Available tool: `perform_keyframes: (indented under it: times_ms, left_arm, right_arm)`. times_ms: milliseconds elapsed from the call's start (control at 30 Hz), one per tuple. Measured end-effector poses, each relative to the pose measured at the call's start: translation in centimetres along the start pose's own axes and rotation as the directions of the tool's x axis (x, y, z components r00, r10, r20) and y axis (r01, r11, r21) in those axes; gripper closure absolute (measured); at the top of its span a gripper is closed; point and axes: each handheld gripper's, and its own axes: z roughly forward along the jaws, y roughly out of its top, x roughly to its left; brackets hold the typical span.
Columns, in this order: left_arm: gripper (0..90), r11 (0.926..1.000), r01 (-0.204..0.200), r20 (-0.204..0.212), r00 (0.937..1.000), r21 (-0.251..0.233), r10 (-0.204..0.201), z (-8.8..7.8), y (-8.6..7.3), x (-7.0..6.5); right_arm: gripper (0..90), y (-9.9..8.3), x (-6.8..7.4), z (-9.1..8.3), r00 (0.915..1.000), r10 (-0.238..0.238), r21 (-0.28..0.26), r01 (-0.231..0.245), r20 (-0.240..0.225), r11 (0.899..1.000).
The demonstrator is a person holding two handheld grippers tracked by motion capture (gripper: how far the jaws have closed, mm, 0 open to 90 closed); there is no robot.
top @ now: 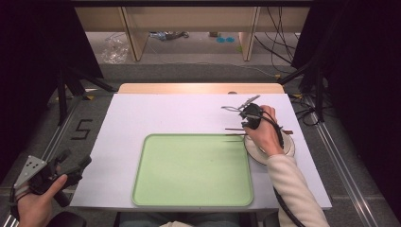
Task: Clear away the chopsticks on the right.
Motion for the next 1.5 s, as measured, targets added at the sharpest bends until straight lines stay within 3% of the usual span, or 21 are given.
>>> perform_keyframes:
  times_ms: [33,67,100,133,167,233,333,367,400,467,600,633,667,933,1033,1067,1167,1333,1367,1433,1500]
  left_arm:
    - [17.7,1.0000,0.000,0.000,1.0000,-0.004,0.000,0.0,0.0,0.0]
    - [17.7,1.0000,0.000,0.000,1.0000,-0.004,0.000,0.0,0.0,0.0]
    - [17.7,0.9999,0.016,-0.008,0.9998,-0.005,-0.016,0.0,0.0,-0.1]
    - [17.7,0.9999,0.013,-0.006,0.9999,-0.006,-0.013,0.0,0.0,-0.1]
    - [17.7,0.9999,0.010,-0.005,0.9999,-0.004,-0.010,0.0,0.0,0.0]
    - [17.7,0.9999,0.011,-0.005,0.9999,-0.004,-0.011,0.0,0.0,0.0]
    - [17.7,1.0000,0.008,-0.003,1.0000,-0.004,-0.008,0.0,0.0,0.0]
    - [17.7,0.9999,0.012,-0.003,0.9999,-0.006,-0.012,0.0,-0.1,0.0]
    - [17.7,0.9999,0.012,-0.003,0.9999,-0.006,-0.012,0.0,-0.1,0.0]
    - [17.7,0.9999,0.013,-0.003,0.9999,-0.008,-0.013,0.0,0.0,0.0]
    - [17.7,0.9999,0.010,-0.002,0.9999,-0.005,-0.010,0.0,0.0,0.0]
    - [17.7,0.9999,0.011,-0.003,0.9999,-0.006,-0.011,0.0,0.0,0.0]
    - [17.7,0.9999,0.011,-0.003,0.9999,-0.006,-0.011,0.0,0.0,0.0]
    - [17.7,0.9999,0.012,-0.002,0.9999,-0.006,-0.012,0.0,0.0,0.0]
    - [17.7,0.9999,0.012,-0.003,0.9999,-0.006,-0.012,0.0,0.0,0.0]
    - [17.7,0.9999,0.010,-0.002,0.9999,-0.006,-0.010,0.0,0.0,0.0]
    - [17.7,0.9999,0.011,-0.002,0.9999,-0.005,-0.011,0.0,0.0,0.0]
    - [17.7,0.9999,0.013,-0.003,0.9999,-0.006,-0.013,0.0,0.0,0.0]
    - [17.7,0.9999,0.014,-0.003,0.9999,-0.008,-0.014,0.0,0.0,0.0]
    - [17.7,0.9999,0.013,-0.003,0.9999,-0.006,-0.013,0.0,0.0,0.0]
    - [17.7,0.9999,0.013,-0.004,0.9999,-0.006,-0.013,0.0,0.0,0.0]
  right_arm:
    - [64.5,0.8,-0.1,0.0,0.9642,-0.262,0.044,0.260,0.039,0.964]
    - [64.5,0.8,-0.1,0.0,0.9642,-0.262,0.044,0.260,0.039,0.964]
    - [66.2,1.4,0.3,0.4,0.9272,-0.375,0.083,0.374,-0.006,0.924]
    - [67.1,1.6,0.4,0.6,0.9161,-0.401,0.088,0.400,-0.011,0.912]
    - [67.3,1.8,0.3,1.0,0.8888,-0.458,0.096,0.458,-0.023,0.884]
    - [68.0,2.2,0.7,1.5,0.8583,-0.508,0.115,0.513,-0.069,0.851]
    - [68.9,2.6,1.4,2.2,0.8392,-0.533,0.145,0.544,-0.109,0.827]
    - [68.9,2.6,1.8,2.4,0.8470,-0.516,0.154,0.531,-0.126,0.833]
    - [69.1,2.7,1.9,2.6,0.8377,-0.530,0.157,0.546,-0.131,0.823]
    - [69.6,2.7,2.1,3.0,0.8320,-0.537,0.175,0.555,-0.138,0.813]
    - [70.2,2.8,2.1,3.4,0.8357,-0.531,0.190,0.549,-0.140,0.814]
    - [70.9,2.8,1.8,3.8,0.8219,-0.552,0.184,0.570,-0.139,0.801]
    - [71.2,2.7,2.0,3.8,0.8380,-0.523,0.195,0.545,-0.155,0.815]
    - [85.9,2.7,2.1,4.6,0.8276,-0.535,0.190,0.560,-0.168,0.806]
    - [87.4,2.7,2.2,4.6,0.8139,-0.559,0.182,0.580,-0.158,0.794]
    - [87.4,2.7,2.1,4.5,0.8038,-0.578,0.169,0.595,-0.139,0.786]
    - [87.5,2.8,2.1,4.2,0.7985,-0.589,0.151,0.602,-0.124,0.784]
    - [87.6,3.4,1.3,2.4,0.8119,-0.583,0.074,0.584,-0.029,0.809]
    - [87.7,3.6,0.7,1.3,0.8318,-0.555,0.027,0.554,0.015,0.832]
    - [87.7,3.7,0.1,0.3,0.8441,-0.532,-0.024,0.534,0.066,0.845]
    - [87.7,3.8,-0.3,-0.8,0.8662,-0.488,-0.065,0.496,0.107,0.866]
